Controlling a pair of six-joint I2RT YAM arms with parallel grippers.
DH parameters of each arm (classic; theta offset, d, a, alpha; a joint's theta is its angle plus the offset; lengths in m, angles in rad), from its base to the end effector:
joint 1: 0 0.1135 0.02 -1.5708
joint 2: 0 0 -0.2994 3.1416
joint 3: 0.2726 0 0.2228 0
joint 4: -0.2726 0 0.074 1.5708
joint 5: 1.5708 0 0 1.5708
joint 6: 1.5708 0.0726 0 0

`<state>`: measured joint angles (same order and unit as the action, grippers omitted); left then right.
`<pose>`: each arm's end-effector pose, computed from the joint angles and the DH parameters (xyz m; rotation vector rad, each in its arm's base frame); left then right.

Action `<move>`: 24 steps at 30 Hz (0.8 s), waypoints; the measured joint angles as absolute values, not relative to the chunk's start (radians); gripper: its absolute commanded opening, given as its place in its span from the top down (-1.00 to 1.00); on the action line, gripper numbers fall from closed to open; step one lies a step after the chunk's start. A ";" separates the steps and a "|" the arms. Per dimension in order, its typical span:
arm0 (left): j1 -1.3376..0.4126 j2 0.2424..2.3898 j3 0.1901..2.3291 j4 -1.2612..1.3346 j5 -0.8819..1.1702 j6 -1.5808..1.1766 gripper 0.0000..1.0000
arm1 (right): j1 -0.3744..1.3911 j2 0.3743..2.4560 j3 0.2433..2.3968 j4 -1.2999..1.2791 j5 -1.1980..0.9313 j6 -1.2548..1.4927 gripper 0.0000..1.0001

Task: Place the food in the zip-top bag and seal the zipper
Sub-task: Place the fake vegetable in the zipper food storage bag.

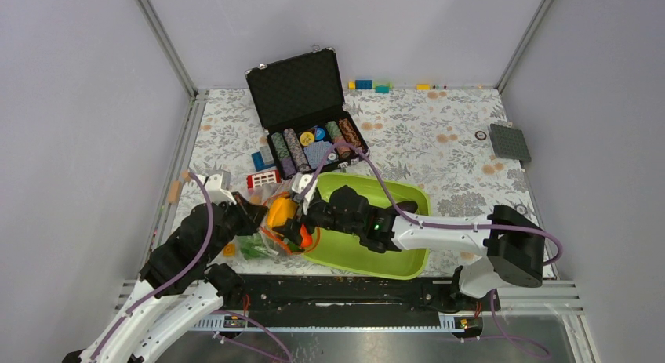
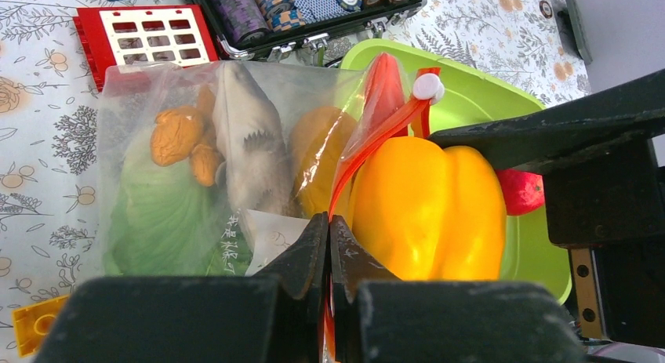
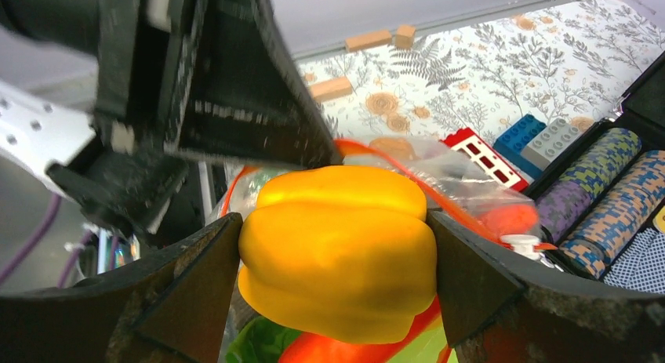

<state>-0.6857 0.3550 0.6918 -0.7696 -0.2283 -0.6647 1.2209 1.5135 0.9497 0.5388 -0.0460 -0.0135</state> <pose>0.0517 -0.0211 0.2844 -0.1284 2.0454 -0.6342 0.1212 0.3419 0.3448 -1.0050 1.3508 0.9638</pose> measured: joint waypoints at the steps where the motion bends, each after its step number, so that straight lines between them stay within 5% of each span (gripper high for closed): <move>1: -0.686 0.355 0.692 -0.758 -0.225 -0.670 1.00 | 1.223 1.511 0.939 0.540 -0.049 -0.029 -0.71; 11: -0.700 0.373 0.718 -0.649 -0.112 -0.709 1.00 | 1.268 1.520 0.879 0.544 -0.111 -0.221 -0.99; 24: -0.700 0.380 0.718 -0.608 -0.120 -0.733 1.00 | 1.269 1.459 0.934 0.403 -0.114 -0.072 -0.99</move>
<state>-0.6998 0.3798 0.7177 -0.6083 -0.1204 -0.7334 1.2686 1.4586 0.9344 0.4026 -0.1139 -0.0719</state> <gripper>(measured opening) 0.010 0.994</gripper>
